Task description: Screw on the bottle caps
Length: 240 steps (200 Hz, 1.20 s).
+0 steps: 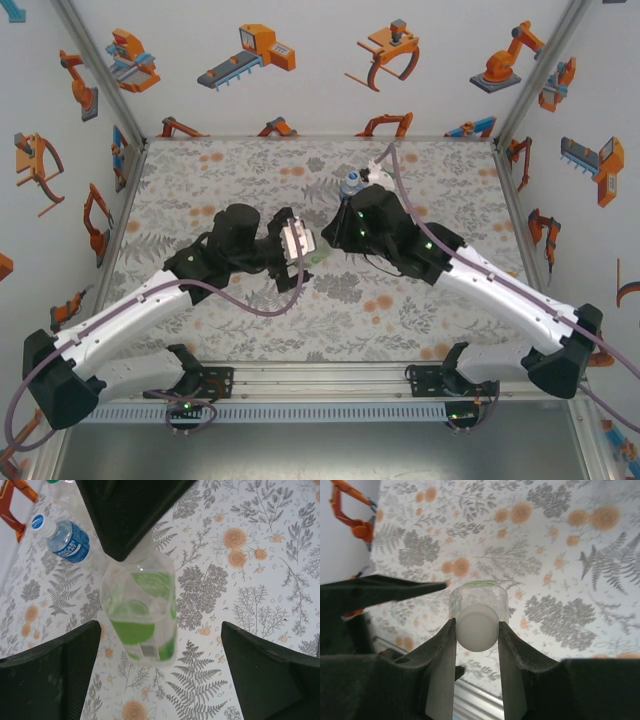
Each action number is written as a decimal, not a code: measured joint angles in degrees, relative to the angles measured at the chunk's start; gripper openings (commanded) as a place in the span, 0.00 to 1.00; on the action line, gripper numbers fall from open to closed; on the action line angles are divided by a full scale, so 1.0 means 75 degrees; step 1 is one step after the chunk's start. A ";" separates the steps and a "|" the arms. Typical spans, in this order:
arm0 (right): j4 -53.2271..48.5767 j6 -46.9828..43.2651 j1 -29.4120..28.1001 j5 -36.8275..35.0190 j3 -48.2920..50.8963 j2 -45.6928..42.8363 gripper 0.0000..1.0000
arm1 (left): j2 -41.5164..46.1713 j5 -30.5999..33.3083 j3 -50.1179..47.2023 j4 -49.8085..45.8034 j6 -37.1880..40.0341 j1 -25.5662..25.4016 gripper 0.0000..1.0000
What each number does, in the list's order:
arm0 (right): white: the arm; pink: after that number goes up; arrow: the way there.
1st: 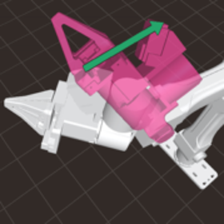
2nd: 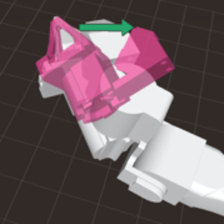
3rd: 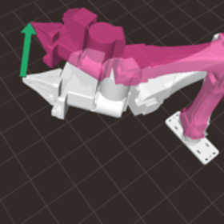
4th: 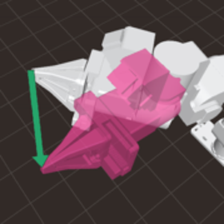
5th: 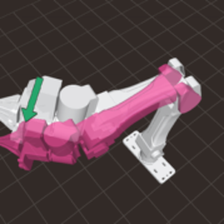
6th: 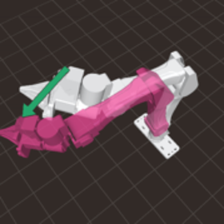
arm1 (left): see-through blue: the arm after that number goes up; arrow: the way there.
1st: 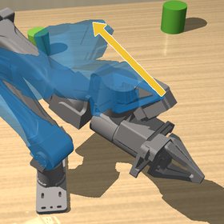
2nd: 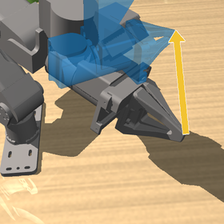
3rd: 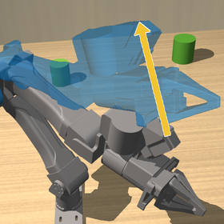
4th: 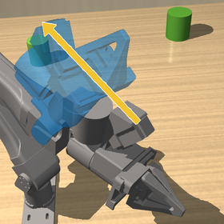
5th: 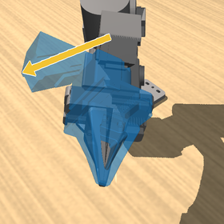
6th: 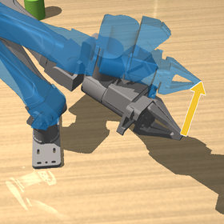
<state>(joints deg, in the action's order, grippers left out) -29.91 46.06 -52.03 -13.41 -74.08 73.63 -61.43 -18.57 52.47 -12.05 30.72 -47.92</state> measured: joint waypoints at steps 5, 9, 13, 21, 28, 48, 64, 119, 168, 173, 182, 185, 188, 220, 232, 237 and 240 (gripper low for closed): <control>-0.0044 -0.0154 0.0087 0.0015 -0.0152 0.0175 0.00 | 0.0067 0.0076 0.0000 -0.0061 0.0000 0.0015 0.97; -0.0058 -0.0271 0.0149 0.0032 -0.0254 0.0318 0.00 | 0.0125 0.0128 0.0000 -0.0114 0.0000 0.0038 0.97; -0.0070 -0.0382 0.0213 0.0029 -0.0358 0.0458 0.00 | 0.0181 0.0175 0.0000 -0.0175 0.0000 0.0055 0.97; -0.0111 -0.0627 0.0335 0.0035 -0.0589 0.0758 0.00 | 0.0321 0.0300 0.0000 -0.0326 -0.0003 0.0102 0.97; -0.0131 -0.0851 0.0449 0.0055 -0.0790 0.1046 0.00 | 0.0437 0.0396 -0.0003 -0.0446 -0.0003 0.0143 0.97; -0.0233 -0.1448 0.0743 0.0128 -0.1408 0.1886 0.00 | 0.0828 0.0606 -0.0050 -0.0810 -0.0038 0.0326 0.97; -0.0326 -0.1883 0.1037 0.0321 -0.2037 0.2658 0.00 | 0.1177 0.0612 -0.0154 -0.1075 -0.0131 0.0571 0.97; -0.0592 -0.2809 0.1877 0.0848 -0.4619 0.5184 0.00 | 0.1792 0.1259 -0.0446 -0.1585 -0.1189 0.1247 0.97; -0.1766 -0.3244 0.2165 0.1072 -0.7367 0.7122 0.00 | 0.0801 0.2369 -0.0318 -0.2092 -0.2084 0.1445 0.97; -0.1880 -0.3276 0.2165 0.1072 -0.7542 0.7236 0.00 | 0.0667 0.2398 -0.0283 -0.2148 -0.2127 0.1454 0.97; -0.2060 -0.3328 0.2171 0.1078 -0.7766 0.7388 0.00 | 0.0481 0.2419 -0.0248 -0.2197 -0.2189 0.1480 0.97; -0.2119 -0.3348 0.2171 0.1075 -0.7828 0.7426 0.00 | 0.0440 0.2419 -0.0242 -0.2203 -0.2206 0.1495 0.97; -0.2171 -0.3354 0.2171 0.1075 -0.7874 0.7463 0.00 | 0.0405 0.2416 -0.0239 -0.2206 -0.2218 0.1498 0.97; -0.2498 -0.3436 0.2171 0.1072 -0.7976 0.7586 0.00 | 0.0373 0.2320 -0.0239 -0.2229 -0.2331 0.1545 0.97; -0.2515 -0.3453 0.2171 0.1072 -0.8000 0.7597 0.00 | 0.0382 0.2296 -0.0239 -0.2229 -0.2355 0.1545 0.97; -0.2524 -0.3465 0.2171 0.1072 -0.8014 0.7600 0.00 | 0.0388 0.2285 -0.0239 -0.2229 -0.2366 0.1545 0.97; -0.2530 -0.3468 0.2171 0.1072 -0.8020 0.7606 0.00 | 0.0391 0.2276 -0.0239 -0.2229 -0.2372 0.1545 0.97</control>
<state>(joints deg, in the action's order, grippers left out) -48.88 20.05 -35.75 -5.37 -134.23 130.67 -58.50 -1.50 50.68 -28.77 12.93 -36.34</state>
